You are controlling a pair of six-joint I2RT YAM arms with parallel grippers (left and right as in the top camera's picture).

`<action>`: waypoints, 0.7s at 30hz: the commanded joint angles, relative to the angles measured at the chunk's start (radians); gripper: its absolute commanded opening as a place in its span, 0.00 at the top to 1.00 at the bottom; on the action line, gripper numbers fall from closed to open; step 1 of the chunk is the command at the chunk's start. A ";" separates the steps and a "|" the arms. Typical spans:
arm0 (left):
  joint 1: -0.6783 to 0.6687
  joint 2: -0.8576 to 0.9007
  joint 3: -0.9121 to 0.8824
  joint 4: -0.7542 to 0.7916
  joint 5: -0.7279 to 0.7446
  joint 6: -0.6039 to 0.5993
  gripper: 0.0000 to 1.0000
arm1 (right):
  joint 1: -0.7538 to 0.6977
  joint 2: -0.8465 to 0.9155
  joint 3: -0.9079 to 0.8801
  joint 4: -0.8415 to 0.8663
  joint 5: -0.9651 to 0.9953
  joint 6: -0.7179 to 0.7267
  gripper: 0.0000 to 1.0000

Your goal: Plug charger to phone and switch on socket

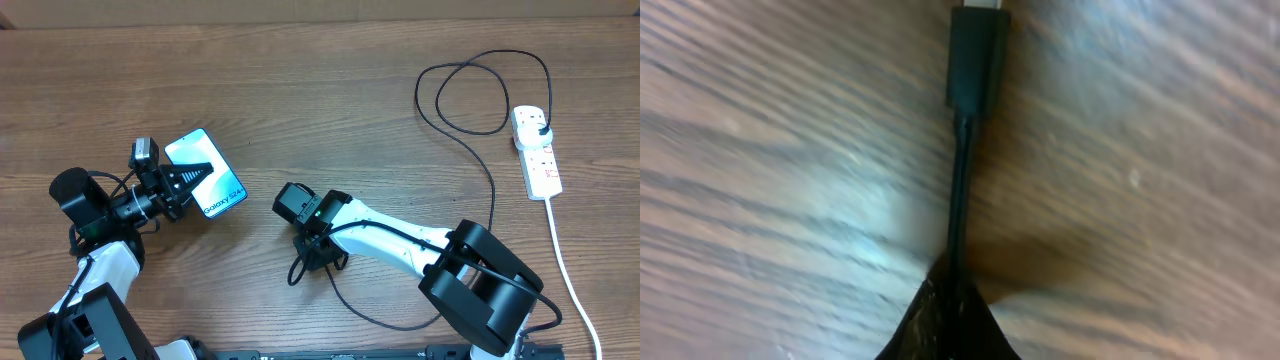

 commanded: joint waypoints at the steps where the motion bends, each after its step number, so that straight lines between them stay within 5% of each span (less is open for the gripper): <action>1: 0.005 0.000 0.011 0.008 0.023 -0.014 0.96 | -0.010 -0.100 0.002 -0.047 -0.061 0.010 0.96; 15: -0.030 0.000 0.011 0.047 -0.002 0.009 0.96 | -0.009 -0.603 -0.010 -0.079 -0.263 0.006 0.96; 21: -0.113 0.000 0.011 0.164 -0.045 -0.056 0.96 | -0.008 -0.667 -0.035 -0.034 -0.406 0.006 0.96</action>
